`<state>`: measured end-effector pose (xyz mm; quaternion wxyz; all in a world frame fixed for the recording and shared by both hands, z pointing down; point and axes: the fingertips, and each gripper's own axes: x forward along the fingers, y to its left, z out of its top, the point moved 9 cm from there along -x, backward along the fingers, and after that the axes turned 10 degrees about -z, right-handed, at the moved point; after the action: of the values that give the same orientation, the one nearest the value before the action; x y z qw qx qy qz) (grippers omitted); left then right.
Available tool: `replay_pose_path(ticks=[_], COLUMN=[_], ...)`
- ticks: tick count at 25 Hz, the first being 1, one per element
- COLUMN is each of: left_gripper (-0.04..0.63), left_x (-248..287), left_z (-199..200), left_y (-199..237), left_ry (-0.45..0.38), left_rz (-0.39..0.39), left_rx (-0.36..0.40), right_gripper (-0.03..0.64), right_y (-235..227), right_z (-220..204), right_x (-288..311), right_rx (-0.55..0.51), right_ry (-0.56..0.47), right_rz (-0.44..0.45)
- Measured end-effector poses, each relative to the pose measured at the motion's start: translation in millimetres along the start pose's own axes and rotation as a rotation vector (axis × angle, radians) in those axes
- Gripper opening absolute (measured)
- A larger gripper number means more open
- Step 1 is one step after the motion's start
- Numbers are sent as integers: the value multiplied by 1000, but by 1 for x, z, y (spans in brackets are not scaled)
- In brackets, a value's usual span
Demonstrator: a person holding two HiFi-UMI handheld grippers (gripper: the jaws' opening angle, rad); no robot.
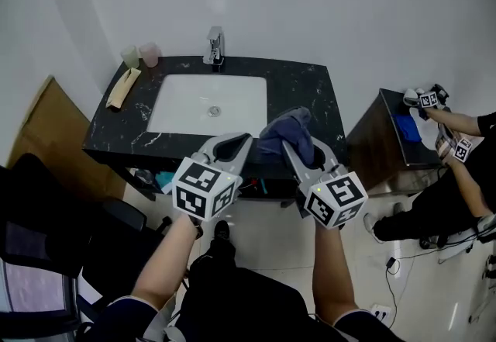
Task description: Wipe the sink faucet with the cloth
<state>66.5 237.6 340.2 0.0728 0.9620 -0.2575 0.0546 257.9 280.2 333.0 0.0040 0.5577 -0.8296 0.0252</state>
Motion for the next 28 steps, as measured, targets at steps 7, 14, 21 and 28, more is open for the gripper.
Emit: replay_pose_path(ticks=[7, 14, 21, 28], left_gripper=[0, 0, 0, 0], left_x=[30, 53, 62, 67], left_z=[3, 5, -2, -6], left_y=[85, 161, 213, 248], left_ry=[12, 27, 40, 32], left_rz=[-31, -81, -67, -1], left_rx=[-19, -40, -82, -124], right_gripper=[75, 75, 75, 75], right_y=[-15, -24, -27, -33], right_z=[-9, -7, -12, -22], right_x=[82, 162, 218, 260], right_rx=[3, 2, 9, 19], right_ry=[57, 95, 133, 180], right_rz=[-30, -80, -79, -24])
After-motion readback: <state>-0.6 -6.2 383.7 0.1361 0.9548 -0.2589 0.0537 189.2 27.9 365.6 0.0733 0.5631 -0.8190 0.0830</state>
